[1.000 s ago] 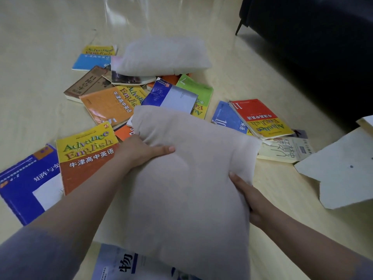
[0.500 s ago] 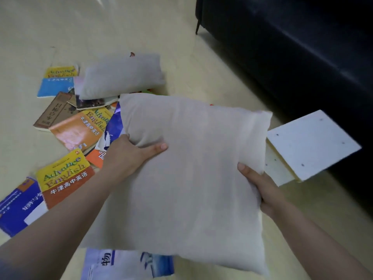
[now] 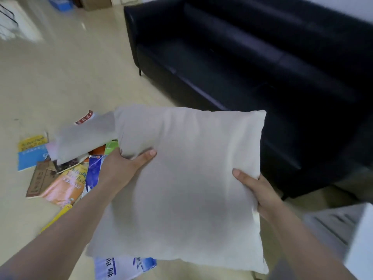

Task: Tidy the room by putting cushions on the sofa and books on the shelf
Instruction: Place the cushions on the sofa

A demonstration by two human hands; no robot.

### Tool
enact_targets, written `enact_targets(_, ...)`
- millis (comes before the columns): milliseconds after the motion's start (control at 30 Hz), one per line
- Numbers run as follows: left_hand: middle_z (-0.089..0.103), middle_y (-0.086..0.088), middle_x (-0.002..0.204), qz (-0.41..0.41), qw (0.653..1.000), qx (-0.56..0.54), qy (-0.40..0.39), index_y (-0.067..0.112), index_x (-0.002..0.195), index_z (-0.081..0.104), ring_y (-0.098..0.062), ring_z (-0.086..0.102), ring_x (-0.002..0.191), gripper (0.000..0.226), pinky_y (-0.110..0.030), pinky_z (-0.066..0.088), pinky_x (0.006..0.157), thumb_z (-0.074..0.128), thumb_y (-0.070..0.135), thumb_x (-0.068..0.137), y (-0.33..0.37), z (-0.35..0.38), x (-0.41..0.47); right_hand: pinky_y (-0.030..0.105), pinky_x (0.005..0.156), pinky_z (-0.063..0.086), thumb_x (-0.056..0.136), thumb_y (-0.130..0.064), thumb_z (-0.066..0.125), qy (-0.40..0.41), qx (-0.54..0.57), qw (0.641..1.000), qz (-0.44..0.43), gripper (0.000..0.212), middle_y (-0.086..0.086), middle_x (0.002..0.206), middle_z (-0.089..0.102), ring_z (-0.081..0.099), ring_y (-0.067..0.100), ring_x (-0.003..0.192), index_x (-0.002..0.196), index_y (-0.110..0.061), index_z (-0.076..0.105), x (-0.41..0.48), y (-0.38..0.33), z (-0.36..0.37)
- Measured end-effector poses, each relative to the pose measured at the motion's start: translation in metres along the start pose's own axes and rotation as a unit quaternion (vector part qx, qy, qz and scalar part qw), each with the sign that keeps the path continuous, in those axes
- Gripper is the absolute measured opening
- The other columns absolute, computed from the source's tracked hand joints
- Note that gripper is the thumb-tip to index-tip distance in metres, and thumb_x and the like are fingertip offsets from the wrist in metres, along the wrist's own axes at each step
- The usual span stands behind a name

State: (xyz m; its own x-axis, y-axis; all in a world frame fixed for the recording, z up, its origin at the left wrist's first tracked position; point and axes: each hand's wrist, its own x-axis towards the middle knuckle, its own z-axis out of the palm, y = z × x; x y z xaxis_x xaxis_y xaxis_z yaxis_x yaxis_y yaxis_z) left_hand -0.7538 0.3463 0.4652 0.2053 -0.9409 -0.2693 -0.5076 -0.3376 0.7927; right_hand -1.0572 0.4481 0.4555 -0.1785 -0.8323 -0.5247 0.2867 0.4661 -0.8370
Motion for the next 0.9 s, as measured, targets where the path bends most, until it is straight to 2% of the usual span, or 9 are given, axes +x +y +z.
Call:
enact_targets(67,0.064,0.004,0.104,0.006,1.0,-0.006,-0.007,0.017,0.115,0.06,-0.019,0.06,0.101,0.071,-0.027,0.04,0.081,0.078,0.059,0.06,0.035,-0.01,-0.018,0.034,0.073,0.058,0.064,-0.027,0.085,0.008,0.003,1.0,-0.014,0.064,0.005,0.11,0.073,0.071,0.025,0.098,0.122,-0.018,0.061,-0.028,-0.027,-0.008)
enact_targets(167,0.065,0.0,0.112,0.019,0.999,-0.011,-0.025,0.015,0.117,0.059,-0.023,0.06,0.107,0.079,-0.029,0.041,0.082,0.077,0.063,0.056,0.109,-0.029,-0.062,0.044,0.088,0.054,0.043,-0.044,0.094,0.043,-0.002,0.999,-0.025,0.091,0.005,0.112,0.072,0.069,0.027,0.102,0.124,-0.019,0.061,-0.09,-0.09,-0.035)
enact_targets(233,0.064,-0.003,0.117,0.022,0.999,-0.01,-0.039,0.014,0.119,0.058,-0.023,0.058,0.104,0.081,-0.029,0.04,0.082,0.075,0.064,0.057,0.141,-0.037,-0.084,0.042,0.082,0.057,0.033,-0.047,0.095,0.064,-0.01,0.997,-0.038,0.098,0.005,0.108,0.073,0.071,0.027,0.096,0.12,-0.017,0.062,-0.118,-0.116,-0.048)
enact_targets(300,0.064,-0.003,0.115,0.034,0.998,-0.012,-0.045,0.015,0.118,0.059,-0.023,0.057,0.102,0.074,-0.029,0.039,0.081,0.076,0.06,0.062,0.166,-0.042,-0.101,0.033,0.068,0.06,0.043,-0.039,0.093,0.063,-0.007,0.997,-0.048,0.081,0.006,0.1,0.075,0.073,0.024,0.087,0.114,-0.015,0.064,-0.14,-0.138,-0.056)
enact_targets(367,0.065,-0.002,0.108,0.035,0.998,-0.018,-0.053,0.016,0.114,0.061,-0.022,0.057,0.096,0.067,-0.029,0.039,0.079,0.076,0.058,0.063,0.196,-0.041,-0.128,0.031,0.064,0.058,0.059,-0.024,0.085,0.066,-0.005,0.995,-0.068,0.058,0.005,0.097,0.076,0.074,0.022,0.083,0.113,-0.014,0.064,-0.171,-0.164,-0.076)
enact_targets(500,0.066,-0.004,0.101,0.029,0.996,-0.061,-0.057,0.017,0.104,0.065,-0.02,0.058,0.087,0.052,-0.029,0.042,0.076,0.078,0.051,0.066,0.245,-0.026,-0.179,0.037,0.076,0.058,0.053,-0.03,0.091,0.095,-0.008,0.991,-0.09,0.071,0.0,0.099,0.075,0.073,0.02,0.088,0.117,-0.019,0.062,-0.213,-0.192,-0.12)
enact_targets(667,0.066,-0.011,0.111,0.022,0.996,-0.077,-0.039,0.008,0.11,0.066,-0.025,0.06,0.098,0.066,-0.031,0.043,0.082,0.078,0.054,0.065,0.283,0.0,-0.216,0.048,0.09,0.054,0.043,-0.049,0.093,0.099,0.013,0.987,-0.122,0.091,0.004,0.112,0.072,0.07,0.026,0.101,0.123,-0.023,0.06,-0.24,-0.21,-0.16)
enact_targets(800,0.063,-0.005,0.097,0.039,0.995,-0.078,-0.046,0.012,0.105,0.066,-0.023,0.055,0.088,0.07,-0.03,0.042,0.078,0.079,0.063,0.058,0.303,0.021,-0.234,0.044,0.087,0.055,0.059,-0.039,0.089,0.085,0.018,0.986,-0.144,0.063,0.003,0.109,0.073,0.071,0.024,0.098,0.116,-0.025,0.065,-0.253,-0.223,-0.187)
enact_targets(900,0.063,-0.004,0.095,0.049,0.996,-0.063,-0.044,0.008,0.104,0.065,-0.023,0.056,0.086,0.064,-0.029,0.041,0.073,0.078,0.055,0.063,0.312,0.031,-0.235,0.044,0.088,0.055,0.056,-0.044,0.087,0.093,0.011,0.986,-0.135,0.068,0.001,0.11,0.073,0.07,0.023,0.099,0.118,-0.027,0.064,-0.251,-0.227,-0.199)
